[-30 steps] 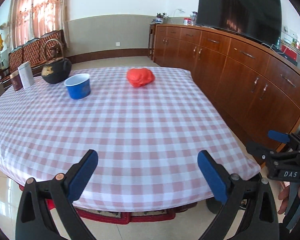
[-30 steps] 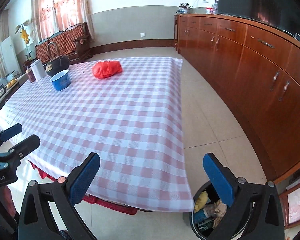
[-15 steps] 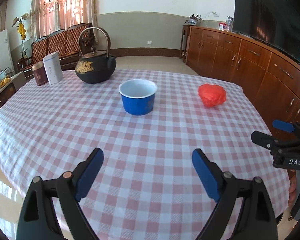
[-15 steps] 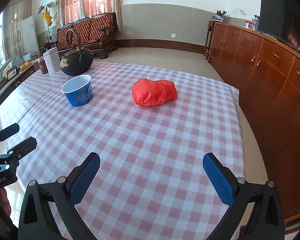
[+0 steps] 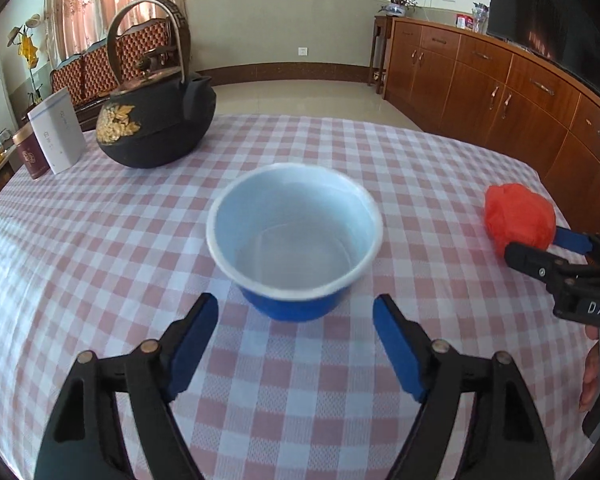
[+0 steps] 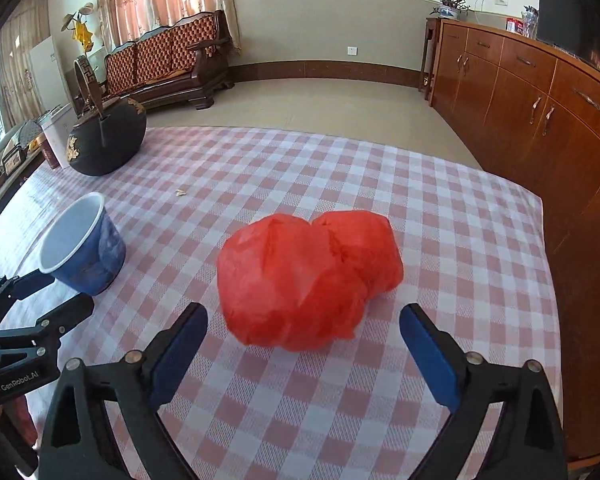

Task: Collect trash
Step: 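Grasp the blue-and-white cup with the left gripper while the right grasps the red bag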

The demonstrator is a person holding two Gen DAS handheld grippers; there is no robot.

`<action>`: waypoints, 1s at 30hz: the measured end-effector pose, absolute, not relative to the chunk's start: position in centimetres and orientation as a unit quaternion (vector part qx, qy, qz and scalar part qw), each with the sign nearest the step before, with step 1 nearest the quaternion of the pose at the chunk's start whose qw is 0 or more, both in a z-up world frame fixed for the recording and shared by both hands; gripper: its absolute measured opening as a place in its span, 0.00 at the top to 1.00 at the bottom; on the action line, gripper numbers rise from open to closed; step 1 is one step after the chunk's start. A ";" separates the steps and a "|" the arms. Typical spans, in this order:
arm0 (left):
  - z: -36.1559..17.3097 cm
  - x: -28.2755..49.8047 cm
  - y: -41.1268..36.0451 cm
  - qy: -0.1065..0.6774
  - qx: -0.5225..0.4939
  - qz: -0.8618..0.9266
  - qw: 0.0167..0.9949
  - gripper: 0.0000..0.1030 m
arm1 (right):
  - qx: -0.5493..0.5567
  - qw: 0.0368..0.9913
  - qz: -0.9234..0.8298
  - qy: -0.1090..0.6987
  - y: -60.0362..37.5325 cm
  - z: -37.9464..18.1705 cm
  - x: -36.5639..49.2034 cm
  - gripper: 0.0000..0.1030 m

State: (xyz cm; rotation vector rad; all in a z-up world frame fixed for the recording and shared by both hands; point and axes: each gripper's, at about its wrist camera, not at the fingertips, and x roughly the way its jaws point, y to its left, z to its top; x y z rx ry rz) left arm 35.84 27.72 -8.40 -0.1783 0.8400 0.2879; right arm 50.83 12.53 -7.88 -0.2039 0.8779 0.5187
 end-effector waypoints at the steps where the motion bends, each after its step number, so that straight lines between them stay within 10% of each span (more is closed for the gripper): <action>1: -8.4 36.3 27.9 0.408 -0.090 0.139 0.898 0.22 | -0.095 0.867 0.248 0.421 12.6 -8.0 51.2 0.13; 9: -8.4 37.4 28.0 0.410 -0.097 0.129 0.898 0.29 | -0.082 0.862 0.271 0.421 12.7 -7.8 52.0 0.59; 30: -4.7 26.8 19.1 0.365 -0.049 0.087 0.925 0.29 | -0.061 0.884 0.271 0.377 3.9 -4.3 41.2 0.65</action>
